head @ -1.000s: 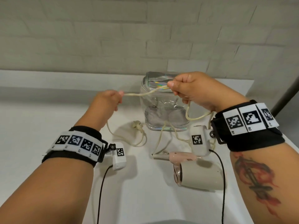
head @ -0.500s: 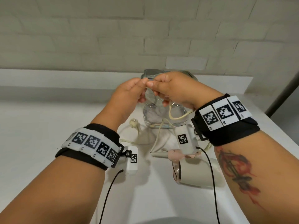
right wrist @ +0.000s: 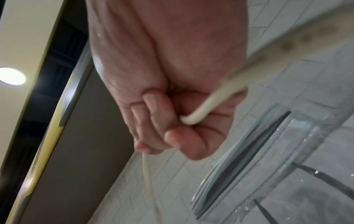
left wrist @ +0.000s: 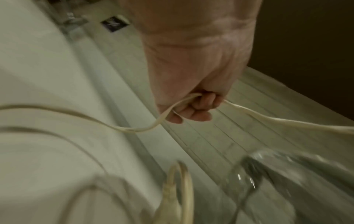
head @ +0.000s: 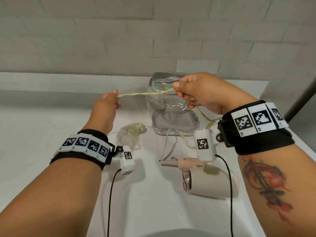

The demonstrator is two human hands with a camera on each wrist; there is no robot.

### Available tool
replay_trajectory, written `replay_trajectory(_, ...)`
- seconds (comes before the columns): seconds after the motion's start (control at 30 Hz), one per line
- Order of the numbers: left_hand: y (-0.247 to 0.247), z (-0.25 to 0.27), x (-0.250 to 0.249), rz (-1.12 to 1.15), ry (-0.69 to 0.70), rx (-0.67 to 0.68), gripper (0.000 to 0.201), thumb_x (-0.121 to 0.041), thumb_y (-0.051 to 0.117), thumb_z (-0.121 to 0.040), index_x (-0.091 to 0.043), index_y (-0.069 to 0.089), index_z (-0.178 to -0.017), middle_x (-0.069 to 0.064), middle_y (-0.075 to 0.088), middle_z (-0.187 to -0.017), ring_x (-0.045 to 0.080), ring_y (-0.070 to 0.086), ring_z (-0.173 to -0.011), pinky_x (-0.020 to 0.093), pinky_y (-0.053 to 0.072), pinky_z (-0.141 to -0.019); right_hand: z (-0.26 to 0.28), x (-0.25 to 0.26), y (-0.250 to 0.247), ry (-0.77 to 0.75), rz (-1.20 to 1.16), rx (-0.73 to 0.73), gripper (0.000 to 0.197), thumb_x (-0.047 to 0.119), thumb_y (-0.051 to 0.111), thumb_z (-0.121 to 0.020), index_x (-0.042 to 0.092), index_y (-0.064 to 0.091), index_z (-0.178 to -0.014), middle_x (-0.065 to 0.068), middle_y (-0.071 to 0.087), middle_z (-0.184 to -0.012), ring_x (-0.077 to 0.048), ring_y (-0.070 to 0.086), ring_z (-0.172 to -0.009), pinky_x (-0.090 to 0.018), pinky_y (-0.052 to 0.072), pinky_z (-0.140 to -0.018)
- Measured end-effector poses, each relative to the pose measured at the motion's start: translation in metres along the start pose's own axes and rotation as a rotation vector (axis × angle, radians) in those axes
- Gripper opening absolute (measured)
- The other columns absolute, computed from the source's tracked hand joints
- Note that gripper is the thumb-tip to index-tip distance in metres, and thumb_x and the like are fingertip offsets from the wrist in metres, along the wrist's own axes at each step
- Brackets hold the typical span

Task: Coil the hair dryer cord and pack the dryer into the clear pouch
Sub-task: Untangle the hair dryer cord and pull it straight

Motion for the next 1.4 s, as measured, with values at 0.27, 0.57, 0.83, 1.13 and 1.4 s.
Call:
replay_trajectory(0.27, 0.055, 0.077, -0.065, -0.601, 0.914, 0.082, 0.048, -0.054, 0.035, -0.092, -0.030, 0.060, -0.125, 0.006, 0.044, -0.146, 0.025, 0.032, -0.140, 0.055, 0.013, -0.116, -0.008, 0.004, 0.029, 0.015, 0.014, 0.037, 0.032, 0.028, 0.051, -0.096, 0.016, 0.053, -0.066, 0.010, 0.039, -0.041, -0.007, 0.028, -0.039, -0.025, 0.024, -0.046)
replay_trajectory(0.57, 0.072, 0.084, -0.051, -0.515, 0.923, 0.316, 0.048, -0.050, 0.034, -0.094, -0.021, 0.068, -0.078, -0.005, 0.050, -0.136, 0.023, 0.026, -0.142, 0.057, 0.000, -0.115, -0.002, 0.000, 0.019, 0.005, -0.142, 0.025, 0.031, 0.028, 0.048, -0.098, 0.014, 0.054, -0.071, 0.004, 0.036, -0.046, -0.009, 0.029, -0.041, -0.025, 0.030, -0.047)
replay_trajectory(0.83, 0.038, 0.035, -0.027, -0.161, 0.681, 0.159, 0.026, -0.037, 0.042, -0.098, -0.023, 0.063, -0.094, -0.005, 0.051, -0.107, 0.020, 0.054, -0.098, 0.048, 0.044, -0.096, 0.003, -0.009, 0.016, 0.007, 0.056, 0.071, 0.033, 0.029, 0.048, -0.097, 0.014, 0.053, -0.068, 0.009, 0.037, -0.044, -0.009, 0.031, -0.041, -0.027, 0.030, -0.049)
replay_trajectory(1.13, 0.020, 0.018, 0.007, -0.354, 0.278, 0.082, 0.035, -0.042, 0.040, -0.099, -0.023, 0.059, -0.077, 0.002, 0.053, -0.110, 0.023, 0.054, -0.097, 0.045, 0.041, -0.098, 0.010, -0.016, 0.004, 0.046, 0.064, 0.060, 0.032, 0.028, 0.048, -0.098, 0.014, 0.053, -0.070, 0.008, 0.038, -0.047, -0.010, 0.033, -0.044, -0.026, 0.038, -0.053)
replay_trajectory(1.4, 0.079, 0.098, -0.063, -0.335, 0.926, 0.328, 0.037, -0.043, 0.030, -0.096, -0.024, 0.061, -0.090, -0.010, 0.062, -0.090, 0.011, 0.057, -0.090, 0.038, 0.040, -0.093, 0.001, -0.006, 0.024, 0.027, -0.049, 0.092, 0.031, 0.017, 0.042, -0.098, 0.013, 0.051, -0.069, 0.002, 0.035, -0.049, -0.010, 0.029, -0.041, -0.026, 0.031, -0.049)
Point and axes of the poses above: each hand's wrist, its own z-axis away from the middle knuckle, its own y-axis out of the palm, x = y × z, the point moved 4 cm from there along -z, towards the middle knuckle
